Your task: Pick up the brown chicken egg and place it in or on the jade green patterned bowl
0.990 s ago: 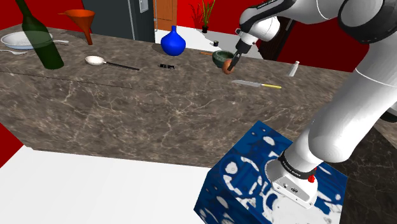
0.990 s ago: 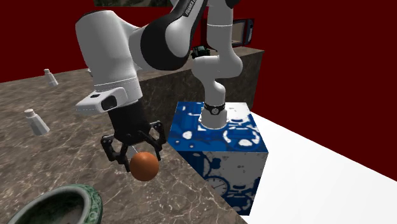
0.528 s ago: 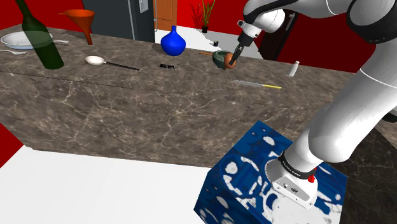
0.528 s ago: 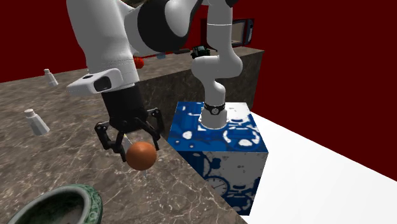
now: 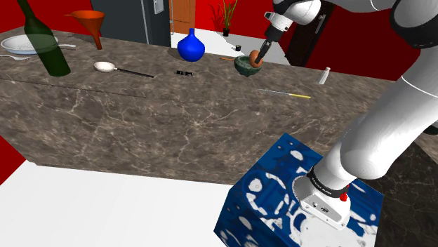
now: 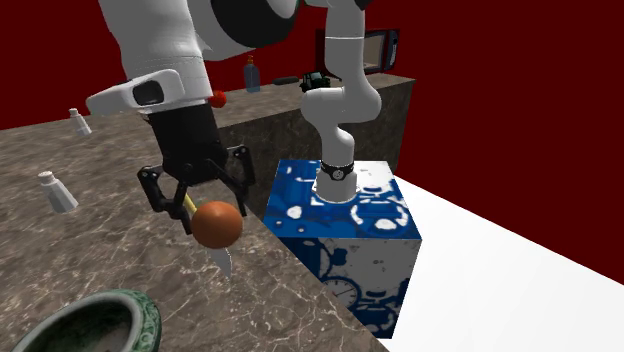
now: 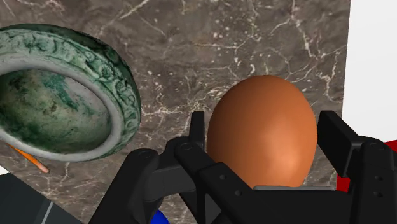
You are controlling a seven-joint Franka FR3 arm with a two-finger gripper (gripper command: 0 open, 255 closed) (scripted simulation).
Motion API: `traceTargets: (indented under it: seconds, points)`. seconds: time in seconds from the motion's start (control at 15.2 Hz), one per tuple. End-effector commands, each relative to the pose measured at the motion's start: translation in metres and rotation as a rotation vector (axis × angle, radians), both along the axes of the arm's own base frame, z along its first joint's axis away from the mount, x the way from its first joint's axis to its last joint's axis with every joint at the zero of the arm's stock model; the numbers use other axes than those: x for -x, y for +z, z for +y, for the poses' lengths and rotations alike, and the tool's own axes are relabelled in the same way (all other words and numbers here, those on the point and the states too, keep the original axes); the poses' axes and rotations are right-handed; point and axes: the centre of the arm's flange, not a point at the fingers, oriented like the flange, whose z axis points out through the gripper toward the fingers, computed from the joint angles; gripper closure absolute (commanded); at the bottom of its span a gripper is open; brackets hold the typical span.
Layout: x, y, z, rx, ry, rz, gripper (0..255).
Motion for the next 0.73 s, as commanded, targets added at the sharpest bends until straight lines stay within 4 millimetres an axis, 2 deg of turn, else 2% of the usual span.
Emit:
traceTargets:
  seconds: [0.0,0.07,0.66]
  points:
    - [0.002,0.011,0.0,0.0,0.0,0.0,255]
    - [0.002,0.014,0.0,0.0,0.0,0.0,255]
    - [-0.073,0.014,-0.092,0.0,0.0,0.0,255]
